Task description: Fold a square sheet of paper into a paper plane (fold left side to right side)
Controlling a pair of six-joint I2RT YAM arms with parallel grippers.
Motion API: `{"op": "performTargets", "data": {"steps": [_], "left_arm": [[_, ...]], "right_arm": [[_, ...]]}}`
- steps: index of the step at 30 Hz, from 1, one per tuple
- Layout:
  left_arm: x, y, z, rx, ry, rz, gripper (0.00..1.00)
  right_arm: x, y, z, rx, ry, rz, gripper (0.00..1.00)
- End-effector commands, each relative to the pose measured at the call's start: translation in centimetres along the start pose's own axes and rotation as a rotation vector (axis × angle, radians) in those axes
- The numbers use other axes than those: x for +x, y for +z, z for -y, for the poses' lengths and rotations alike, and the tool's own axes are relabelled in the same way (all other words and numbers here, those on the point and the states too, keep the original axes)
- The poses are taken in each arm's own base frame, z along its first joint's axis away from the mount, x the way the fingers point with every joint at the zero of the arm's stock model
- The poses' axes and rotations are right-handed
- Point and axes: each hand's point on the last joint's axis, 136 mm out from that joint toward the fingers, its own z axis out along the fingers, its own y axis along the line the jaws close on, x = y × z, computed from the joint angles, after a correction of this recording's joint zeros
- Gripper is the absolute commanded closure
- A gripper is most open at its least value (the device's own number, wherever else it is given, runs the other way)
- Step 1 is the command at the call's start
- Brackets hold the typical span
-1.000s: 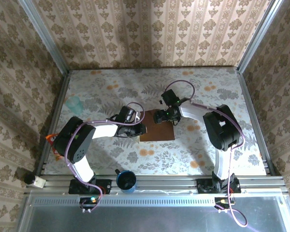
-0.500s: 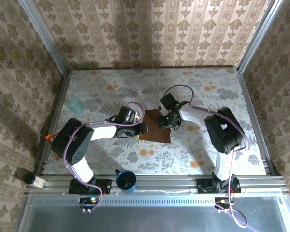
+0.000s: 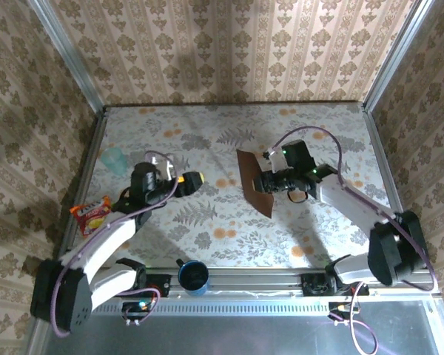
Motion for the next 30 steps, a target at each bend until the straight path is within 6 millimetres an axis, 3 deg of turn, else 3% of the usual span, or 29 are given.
{"op": "performTargets", "data": {"steps": [1,5,9,16,21,25,27,30], "left_arm": [[-1.2,-2.1,3.4,0.174,0.126,0.095,0.0],[-1.9,-4.0,6.2,0.298,0.22,0.156,0.0],[-2.0,-4.6,8.1,0.377,0.271,0.131,0.0],[-2.2,-5.2,11.9,0.575,0.348,0.113,0.0],[-1.0,-5.1,14.4,0.674,0.411,0.046,0.0],[-0.2,-5.1,15.9,0.732,0.435,0.006,0.02],[-0.1,-5.0,16.4,0.745,0.443,-0.003,0.11],[0.0,-4.7,16.4,0.747,0.432,-0.025,0.32]], "right_arm": [[-0.6,-2.8,-4.3,-0.167,-0.105,0.06,0.7],[-1.0,-5.8,-7.9,-0.295,-0.144,0.112,0.71],[-1.2,-7.9,-11.4,-0.434,-0.176,0.127,0.72],[-1.2,-9.8,-16.2,-0.604,-0.255,0.115,0.72],[-1.4,-9.5,-16.6,-0.636,-0.279,0.093,0.73],[-1.2,-8.3,-15.8,-0.614,-0.289,0.053,0.72],[-1.4,-7.7,-15.2,-0.603,-0.286,0.047,0.72],[-1.9,-7.2,-14.1,-0.565,-0.278,0.056,0.72]]}}
